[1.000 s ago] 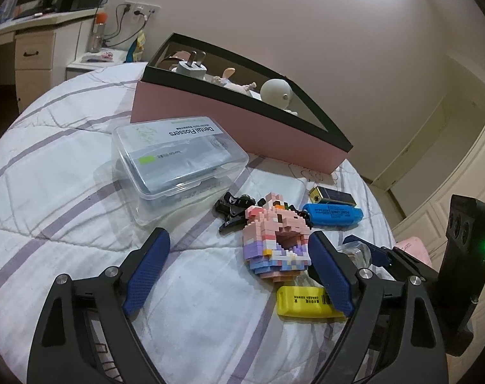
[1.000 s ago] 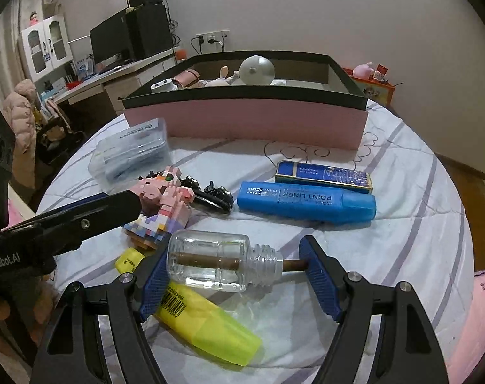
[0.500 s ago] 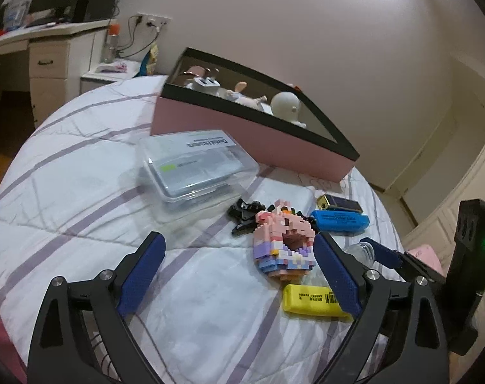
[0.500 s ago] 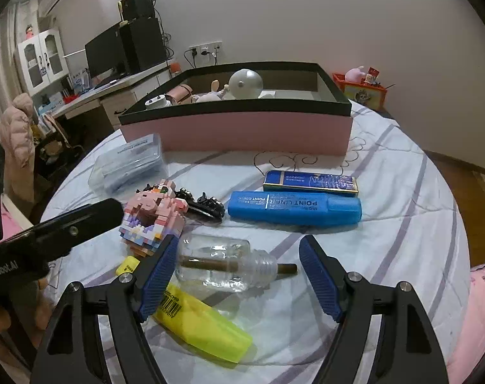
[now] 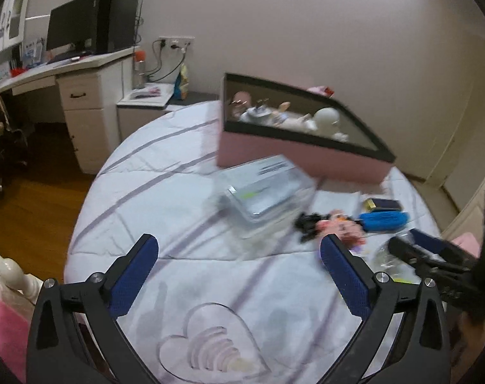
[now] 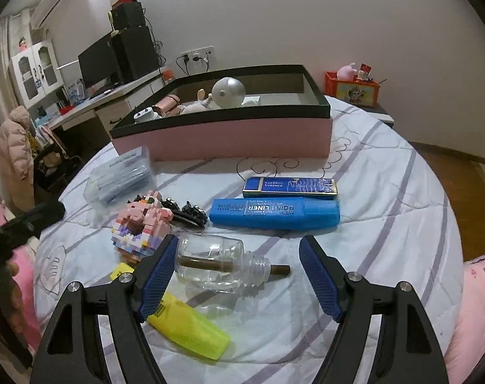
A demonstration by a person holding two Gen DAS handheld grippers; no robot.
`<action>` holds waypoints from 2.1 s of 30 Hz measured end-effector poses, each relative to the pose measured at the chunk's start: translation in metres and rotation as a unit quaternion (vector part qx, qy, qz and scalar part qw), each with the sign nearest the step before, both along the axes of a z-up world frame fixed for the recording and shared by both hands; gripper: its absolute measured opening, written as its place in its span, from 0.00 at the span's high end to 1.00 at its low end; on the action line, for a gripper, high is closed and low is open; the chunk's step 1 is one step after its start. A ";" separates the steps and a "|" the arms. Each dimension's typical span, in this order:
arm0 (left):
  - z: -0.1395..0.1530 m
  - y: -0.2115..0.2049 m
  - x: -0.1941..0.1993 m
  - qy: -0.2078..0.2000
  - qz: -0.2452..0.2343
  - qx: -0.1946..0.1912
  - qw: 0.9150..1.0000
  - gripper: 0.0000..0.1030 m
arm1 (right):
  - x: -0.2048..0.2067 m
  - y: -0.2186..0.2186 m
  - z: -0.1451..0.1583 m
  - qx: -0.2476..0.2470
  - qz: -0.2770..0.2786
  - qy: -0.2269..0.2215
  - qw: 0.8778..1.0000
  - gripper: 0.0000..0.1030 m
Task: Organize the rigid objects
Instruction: 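Grasp the clear dental flossers box with the left tool, then carry the flossers box and glass bottle into the pink box and release both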
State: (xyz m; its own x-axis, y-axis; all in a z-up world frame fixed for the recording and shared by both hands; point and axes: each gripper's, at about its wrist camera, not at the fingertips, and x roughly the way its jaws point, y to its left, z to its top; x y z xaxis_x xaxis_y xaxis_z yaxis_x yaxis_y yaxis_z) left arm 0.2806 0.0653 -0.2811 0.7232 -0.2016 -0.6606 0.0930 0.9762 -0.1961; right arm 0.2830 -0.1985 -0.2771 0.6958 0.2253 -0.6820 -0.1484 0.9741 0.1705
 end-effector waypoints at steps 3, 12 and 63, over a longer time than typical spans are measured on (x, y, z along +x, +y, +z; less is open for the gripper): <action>-0.006 0.001 0.019 0.018 -0.005 -0.001 1.000 0.01 | 0.004 0.003 -0.002 -0.005 0.002 0.003 1.000 0.24; -0.021 -0.030 0.083 0.056 -0.069 0.102 0.991 0.00 | 0.014 0.002 -0.011 0.001 0.009 0.030 1.000 0.24; 0.056 -0.062 -0.027 -0.077 -0.025 0.075 0.994 0.39 | -0.019 0.020 0.059 -0.013 -0.010 -0.078 0.997 0.25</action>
